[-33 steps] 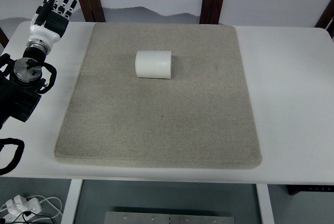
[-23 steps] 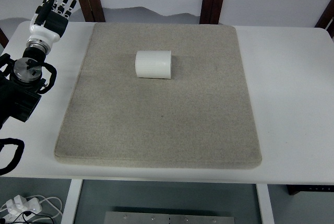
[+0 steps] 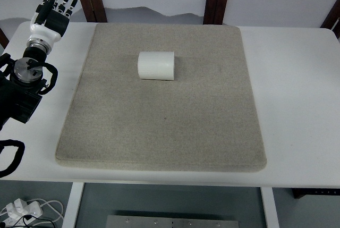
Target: Flip white cup upright
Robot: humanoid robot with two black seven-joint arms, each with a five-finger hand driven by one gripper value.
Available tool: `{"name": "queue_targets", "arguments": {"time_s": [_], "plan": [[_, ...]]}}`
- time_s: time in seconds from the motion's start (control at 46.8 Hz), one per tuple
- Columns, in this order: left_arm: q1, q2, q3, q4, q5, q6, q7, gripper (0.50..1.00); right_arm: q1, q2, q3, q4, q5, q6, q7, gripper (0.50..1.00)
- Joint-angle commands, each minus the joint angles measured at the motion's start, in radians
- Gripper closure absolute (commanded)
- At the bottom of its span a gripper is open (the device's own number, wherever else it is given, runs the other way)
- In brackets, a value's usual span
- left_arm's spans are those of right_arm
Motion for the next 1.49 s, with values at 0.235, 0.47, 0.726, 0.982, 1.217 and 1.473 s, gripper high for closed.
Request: {"name": "queue_targets", "arguments": {"time_s": [0.235,0.47,0.726,0.982,1.217,1.473], "plan": [[-0.036,0.015,0.040,0.000,0.078,-0.002,0.004,0.504,0.000,0.000,0.000,0.000,0.000,0.000,0.000,0.548],[-0.089,0.021,0.056,-0.020,0.289,-0.002,0.004,0.506,0.000,0.000,0.000,0.000,0.000,0.000,0.000,0.548],[-0.113,0.083,0.066,-0.148,0.620,-0.002,0.002,0.506,0.000,0.000,0.000,0.000,0.000,0.000,0.000,0.548],[-0.085,0.202,0.131,-0.334,0.886,-0.003,-0.004,0.506,0.000,0.000,0.001,0.000,0.000,0.000,0.000,0.548],[-0.083,0.316,0.181,-0.563,1.136,0.012,-0.013,0.512,0.000,0.000,0.000,0.000,0.000,0.000,0.000,0.548],[-0.091,0.330,0.198,-0.701,1.424,0.008,-0.007,0.516,0.000,0.000,0.000,0.000,0.000,0.000,0.000,0.548]]}}
